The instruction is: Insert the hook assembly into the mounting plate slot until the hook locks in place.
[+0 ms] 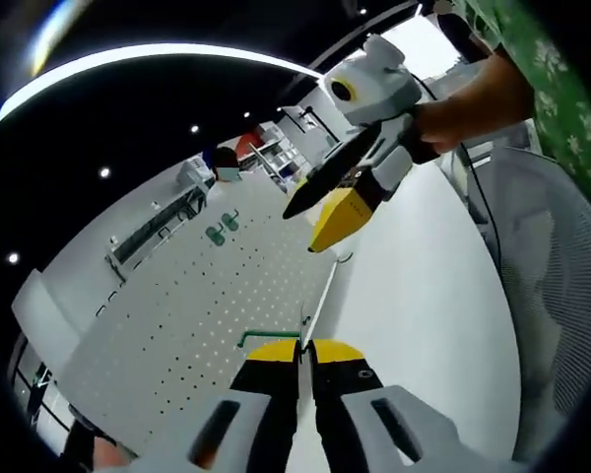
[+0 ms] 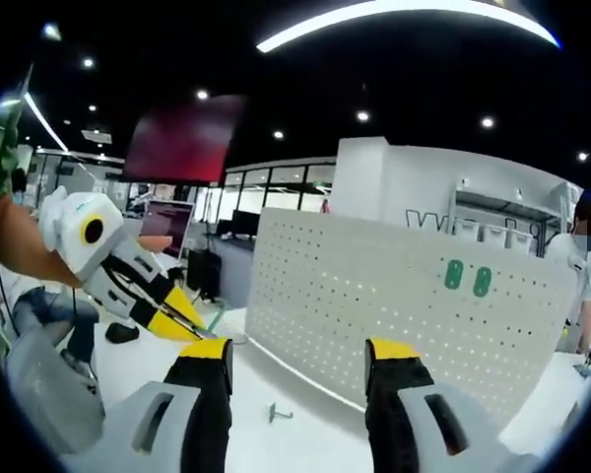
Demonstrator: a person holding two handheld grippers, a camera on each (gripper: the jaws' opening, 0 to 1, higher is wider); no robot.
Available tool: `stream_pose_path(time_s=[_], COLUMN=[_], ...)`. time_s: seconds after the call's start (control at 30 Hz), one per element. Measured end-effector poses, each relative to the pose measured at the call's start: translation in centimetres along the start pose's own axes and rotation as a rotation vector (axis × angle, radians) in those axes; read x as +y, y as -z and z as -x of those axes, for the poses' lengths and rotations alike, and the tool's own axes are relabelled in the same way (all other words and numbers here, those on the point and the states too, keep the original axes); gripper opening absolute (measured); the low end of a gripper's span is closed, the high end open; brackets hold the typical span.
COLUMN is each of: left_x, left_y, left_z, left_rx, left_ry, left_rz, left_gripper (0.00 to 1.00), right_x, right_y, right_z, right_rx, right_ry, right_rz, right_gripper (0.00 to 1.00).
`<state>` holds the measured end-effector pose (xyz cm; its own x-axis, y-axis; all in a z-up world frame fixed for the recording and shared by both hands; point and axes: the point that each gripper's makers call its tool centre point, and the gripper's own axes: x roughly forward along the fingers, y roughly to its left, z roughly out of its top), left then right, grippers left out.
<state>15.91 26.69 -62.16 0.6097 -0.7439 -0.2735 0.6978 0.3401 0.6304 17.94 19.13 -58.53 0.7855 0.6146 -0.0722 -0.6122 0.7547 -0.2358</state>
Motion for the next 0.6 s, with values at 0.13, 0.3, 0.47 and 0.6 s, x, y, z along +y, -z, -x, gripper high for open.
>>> stream_pose_path(time_s=[0.13,0.3,0.47,0.6], left_x=[-0.1,-0.5,-0.9,-1.1], left_y=[-0.3,-0.5,-0.8,-1.0], left_z=[0.0,0.0,-0.1,-0.2], left_rx=[-0.007,-0.011,-0.015,-0.022], left_ry=[0.005,0.021,0.034,0.046], left_rz=[-0.004,-0.004,0.001,0.005], left_gripper=[0.04,0.04,0.04,0.04], right_x=[0.8,1.8,3.1,4.6], right_y=[0.5,1.1,1.3,1.5], right_z=[0.0,0.0,-0.2,-0.2], right_rx=[0.019,0.041,0.043,0.045], right_ry=[-0.038,-0.1,-0.168,-0.243], right_rz=[0.05,0.118,0.154,0.19], right_gripper=[0.44,0.24,0.13,0.1])
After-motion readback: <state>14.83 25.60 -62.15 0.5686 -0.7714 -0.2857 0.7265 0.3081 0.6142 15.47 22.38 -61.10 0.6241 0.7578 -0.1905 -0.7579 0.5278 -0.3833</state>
